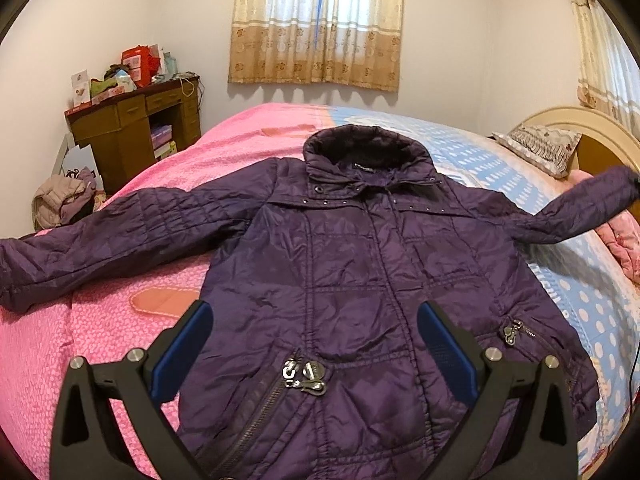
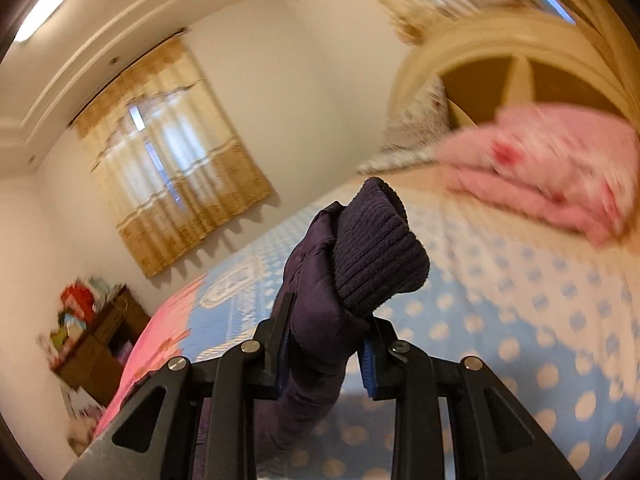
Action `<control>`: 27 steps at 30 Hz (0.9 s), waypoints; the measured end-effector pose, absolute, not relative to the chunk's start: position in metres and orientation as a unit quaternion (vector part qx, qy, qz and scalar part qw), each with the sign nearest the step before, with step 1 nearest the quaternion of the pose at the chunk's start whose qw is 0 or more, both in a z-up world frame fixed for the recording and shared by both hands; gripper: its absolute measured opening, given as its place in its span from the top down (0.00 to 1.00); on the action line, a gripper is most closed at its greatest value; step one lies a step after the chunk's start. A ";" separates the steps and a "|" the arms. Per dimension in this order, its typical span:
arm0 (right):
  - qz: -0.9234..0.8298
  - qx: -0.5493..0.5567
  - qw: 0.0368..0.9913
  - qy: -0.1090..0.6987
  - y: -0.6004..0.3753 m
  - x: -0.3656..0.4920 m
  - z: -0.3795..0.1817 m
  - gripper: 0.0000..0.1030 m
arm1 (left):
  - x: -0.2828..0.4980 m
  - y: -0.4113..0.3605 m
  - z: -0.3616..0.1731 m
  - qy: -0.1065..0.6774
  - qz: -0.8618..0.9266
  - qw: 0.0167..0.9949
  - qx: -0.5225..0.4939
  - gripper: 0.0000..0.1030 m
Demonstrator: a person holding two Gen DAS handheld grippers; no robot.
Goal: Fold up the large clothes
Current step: 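Carry the held sleeve with the right gripper across the jacket front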
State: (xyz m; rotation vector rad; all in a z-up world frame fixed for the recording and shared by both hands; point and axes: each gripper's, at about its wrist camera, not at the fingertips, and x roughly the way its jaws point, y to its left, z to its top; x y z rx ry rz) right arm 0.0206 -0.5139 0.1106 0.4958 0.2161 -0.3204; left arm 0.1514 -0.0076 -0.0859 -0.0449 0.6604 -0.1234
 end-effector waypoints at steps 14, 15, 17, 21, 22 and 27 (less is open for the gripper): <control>-0.038 0.039 0.992 0.117 -0.356 0.084 0.177 0.73 | 0.148 0.010 -0.092 0.329 -0.055 0.942 -0.045 0.00; -0.026 0.023 0.992 0.121 -0.340 0.088 0.178 0.73 | 0.148 0.011 -0.092 0.328 -0.055 0.942 -0.046 0.00; -0.005 0.001 0.992 0.128 -0.321 0.092 0.176 0.73 | 0.147 0.012 -0.093 0.327 -0.054 0.942 -0.047 0.00; 0.035 -0.033 0.989 0.139 -0.277 0.101 0.172 0.73 | 0.147 0.016 -0.094 0.327 -0.054 0.942 -0.051 0.00; 0.041 -0.039 0.988 0.142 -0.270 0.102 0.170 0.73 | 0.147 0.016 -0.094 0.328 -0.053 0.942 -0.052 0.00; 0.076 -0.089 0.980 0.159 -0.223 0.113 0.155 0.73 | 0.147 0.022 -0.096 0.330 -0.051 0.941 -0.057 0.00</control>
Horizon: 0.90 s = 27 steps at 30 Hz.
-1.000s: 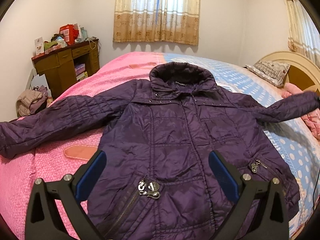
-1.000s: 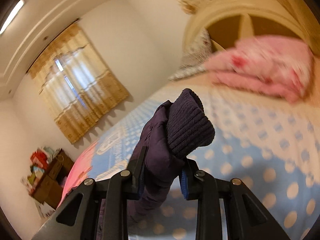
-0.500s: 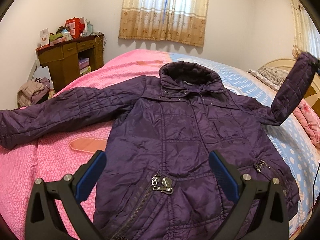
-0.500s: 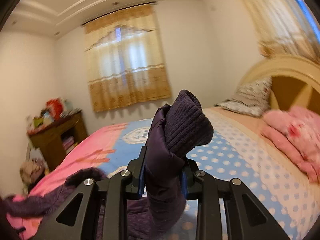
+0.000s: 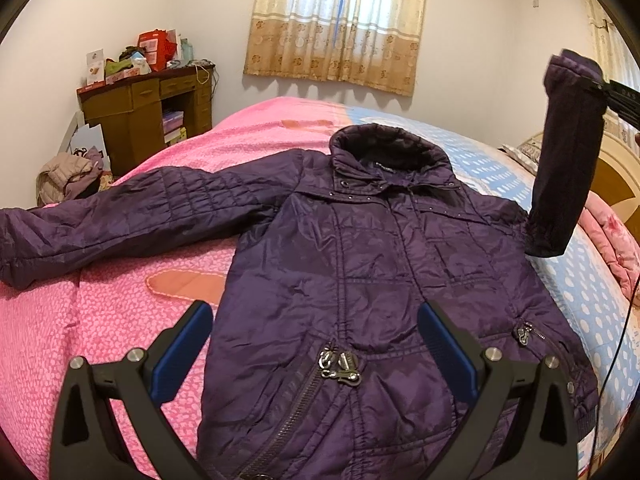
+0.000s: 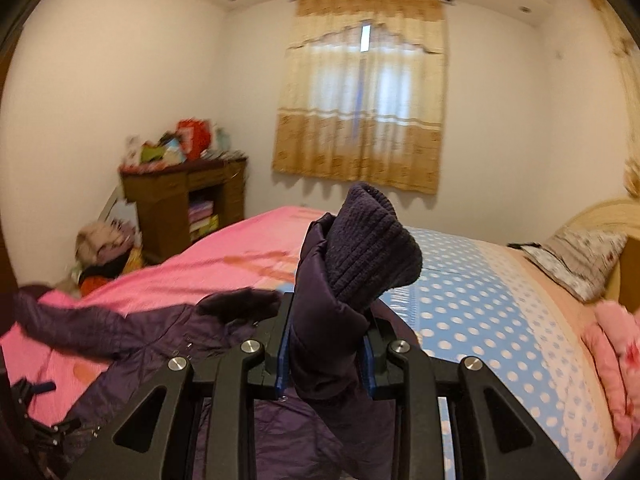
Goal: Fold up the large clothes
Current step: 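Carry the held sleeve with the right gripper across the jacket front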
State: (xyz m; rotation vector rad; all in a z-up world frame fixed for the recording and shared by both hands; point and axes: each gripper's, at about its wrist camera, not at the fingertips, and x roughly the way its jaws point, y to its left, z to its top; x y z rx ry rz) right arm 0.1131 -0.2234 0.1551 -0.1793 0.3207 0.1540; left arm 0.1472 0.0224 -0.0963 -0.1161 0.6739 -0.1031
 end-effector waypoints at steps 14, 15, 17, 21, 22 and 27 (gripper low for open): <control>0.174 -0.178 0.945 0.215 -0.098 0.137 0.081 0.73 | 0.151 0.040 -0.101 0.334 -0.036 0.939 -0.069 0.00; 0.179 -0.184 0.941 0.221 -0.089 0.139 0.072 0.73 | 0.152 0.041 -0.101 0.335 -0.036 0.939 -0.070 0.00; 0.189 -0.198 0.933 0.234 -0.069 0.141 0.052 0.73 | 0.152 0.042 -0.101 0.335 -0.034 0.939 -0.069 0.00; 0.212 -0.217 0.917 0.258 -0.033 0.146 0.011 0.73 | 0.152 0.051 -0.097 0.329 -0.013 0.942 -0.067 0.00; 0.217 -0.217 0.915 0.264 -0.028 0.147 0.001 0.73 | 0.153 0.053 -0.097 0.328 -0.008 0.942 -0.068 0.00; 0.231 -0.206 0.902 0.300 -0.012 0.157 -0.040 0.73 | 0.161 0.067 -0.097 0.332 0.012 0.941 -0.069 0.00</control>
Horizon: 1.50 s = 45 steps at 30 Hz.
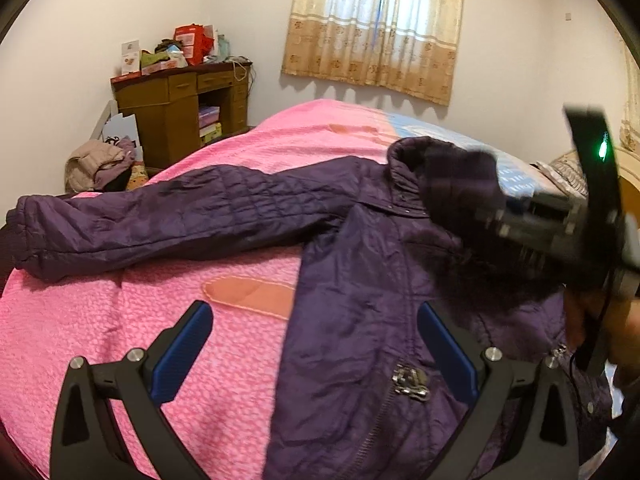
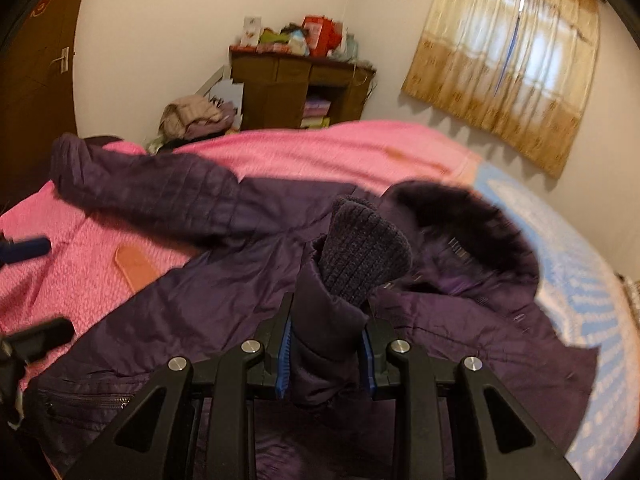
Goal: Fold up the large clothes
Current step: 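Carry the held sleeve with the right gripper across the jacket front, then lay the sleeve on the jacket front and open the right gripper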
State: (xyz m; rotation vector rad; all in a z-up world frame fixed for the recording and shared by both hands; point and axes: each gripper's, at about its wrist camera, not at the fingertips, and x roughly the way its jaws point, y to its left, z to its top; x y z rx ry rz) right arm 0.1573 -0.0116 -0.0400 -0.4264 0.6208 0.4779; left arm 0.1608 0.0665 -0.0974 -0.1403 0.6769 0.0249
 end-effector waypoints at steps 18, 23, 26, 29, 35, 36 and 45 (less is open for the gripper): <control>0.202 -0.018 0.913 0.353 -0.142 0.115 -0.037 0.27 | 0.215 0.020 -0.077 0.322 -0.015 0.947 -0.001 0.00; 0.166 0.045 0.911 0.374 -0.193 0.113 -0.043 0.27 | 0.239 -0.010 -0.094 0.318 -0.008 0.946 0.057 0.00; 0.113 0.044 0.928 0.352 -0.217 0.128 -0.034 0.27 | 0.257 -0.019 -0.097 0.331 -0.002 0.942 0.062 0.00; 0.064 0.029 0.944 0.321 -0.236 0.154 -0.025 0.27 | 0.263 -0.028 -0.090 0.323 0.003 0.944 0.069 0.00; 0.026 0.059 0.947 0.313 -0.268 0.200 -0.029 0.27 | 0.281 -0.055 -0.102 0.333 -0.003 0.939 0.081 0.00; 0.039 0.041 0.948 0.314 -0.259 0.203 -0.031 0.27 | 0.284 -0.058 -0.109 0.335 0.007 0.938 0.093 0.00; 0.062 0.047 0.914 0.398 -0.250 0.237 -0.102 0.26 | 0.305 -0.041 -0.143 0.393 0.027 0.916 0.080 0.00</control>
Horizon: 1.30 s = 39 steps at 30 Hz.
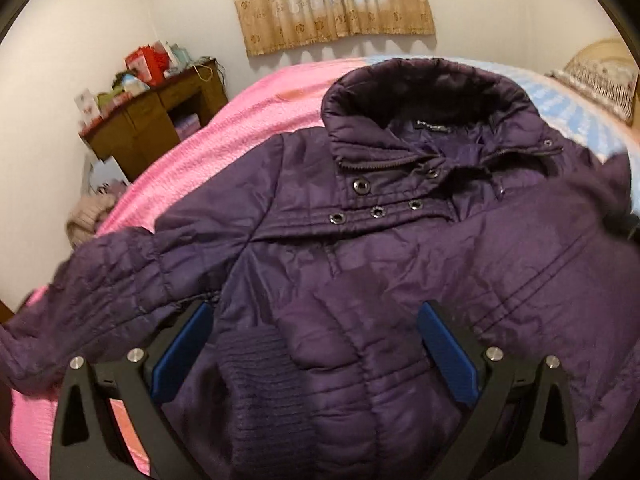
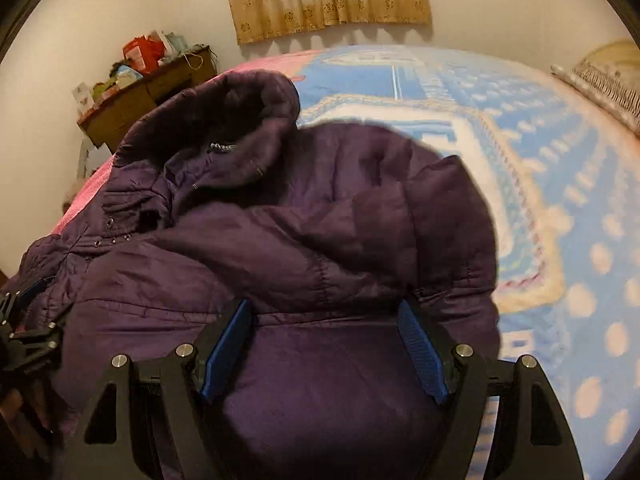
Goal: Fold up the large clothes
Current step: 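Lay the sleeve on the jacket front and open the right gripper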
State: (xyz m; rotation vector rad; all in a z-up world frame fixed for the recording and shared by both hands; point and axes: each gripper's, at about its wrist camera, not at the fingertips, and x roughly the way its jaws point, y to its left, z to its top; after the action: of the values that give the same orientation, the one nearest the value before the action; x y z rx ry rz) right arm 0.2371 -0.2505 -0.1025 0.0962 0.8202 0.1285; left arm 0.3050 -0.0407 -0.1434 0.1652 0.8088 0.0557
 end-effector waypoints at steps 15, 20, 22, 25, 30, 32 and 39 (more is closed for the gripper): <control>0.030 -0.021 0.910 0.413 -0.236 0.241 -0.111 0.26 | 0.314 -0.037 -0.160 0.442 0.008 0.896 0.051 0.00; 0.027 -0.026 0.910 0.412 -0.235 0.240 -0.111 0.26 | 0.316 -0.037 -0.160 0.441 0.009 0.896 0.049 0.00; 0.027 -0.027 0.910 0.412 -0.234 0.242 -0.111 0.26 | 0.315 -0.037 -0.160 0.441 0.008 0.896 0.049 0.00; 0.027 -0.027 0.910 0.412 -0.234 0.242 -0.111 0.26 | 0.314 -0.037 -0.160 0.442 0.007 0.896 0.047 0.00; 0.027 -0.028 0.910 0.412 -0.234 0.242 -0.112 0.26 | 0.316 -0.038 -0.160 0.442 0.007 0.896 0.047 0.00; 0.025 -0.031 0.910 0.412 -0.234 0.242 -0.112 0.26 | 0.316 -0.038 -0.160 0.442 0.007 0.896 0.046 0.00; 0.014 -0.057 0.904 0.424 -0.225 0.247 -0.110 0.26 | 0.317 -0.039 -0.161 0.443 0.007 0.895 0.047 0.00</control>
State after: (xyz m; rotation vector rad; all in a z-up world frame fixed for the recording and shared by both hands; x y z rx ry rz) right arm 0.2474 -0.2250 -0.1095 -0.1183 0.8757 0.0297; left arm 0.3168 -0.0391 -0.1607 0.0964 0.9190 0.0140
